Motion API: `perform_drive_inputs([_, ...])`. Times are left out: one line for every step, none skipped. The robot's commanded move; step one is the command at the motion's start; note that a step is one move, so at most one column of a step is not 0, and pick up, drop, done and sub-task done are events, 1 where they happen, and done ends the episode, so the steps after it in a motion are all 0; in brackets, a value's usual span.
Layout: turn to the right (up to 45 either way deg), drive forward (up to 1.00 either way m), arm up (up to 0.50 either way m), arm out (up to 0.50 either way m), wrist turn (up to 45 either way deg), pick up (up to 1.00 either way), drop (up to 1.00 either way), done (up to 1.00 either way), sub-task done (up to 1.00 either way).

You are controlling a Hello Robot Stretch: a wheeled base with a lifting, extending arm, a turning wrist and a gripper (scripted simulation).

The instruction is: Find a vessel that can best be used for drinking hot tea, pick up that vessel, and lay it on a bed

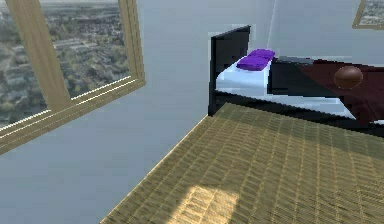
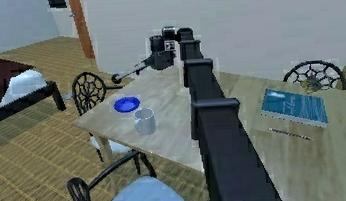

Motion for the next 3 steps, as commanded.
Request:
perform_drive_inputs([0.0, 0.00, -0.28, 0.00, 0.0, 0.00, 0.00, 0.00, 0.00])
perform_drive_inputs([0.0, 0.00, 0.00, 0.00, 0.0, 1.00, 0.00, 0.00, 0.00])
perform_drive_inputs([0.0, 0.00, 0.10, 0.00, 0.0, 0.00, 0.00, 0.00, 0.00])
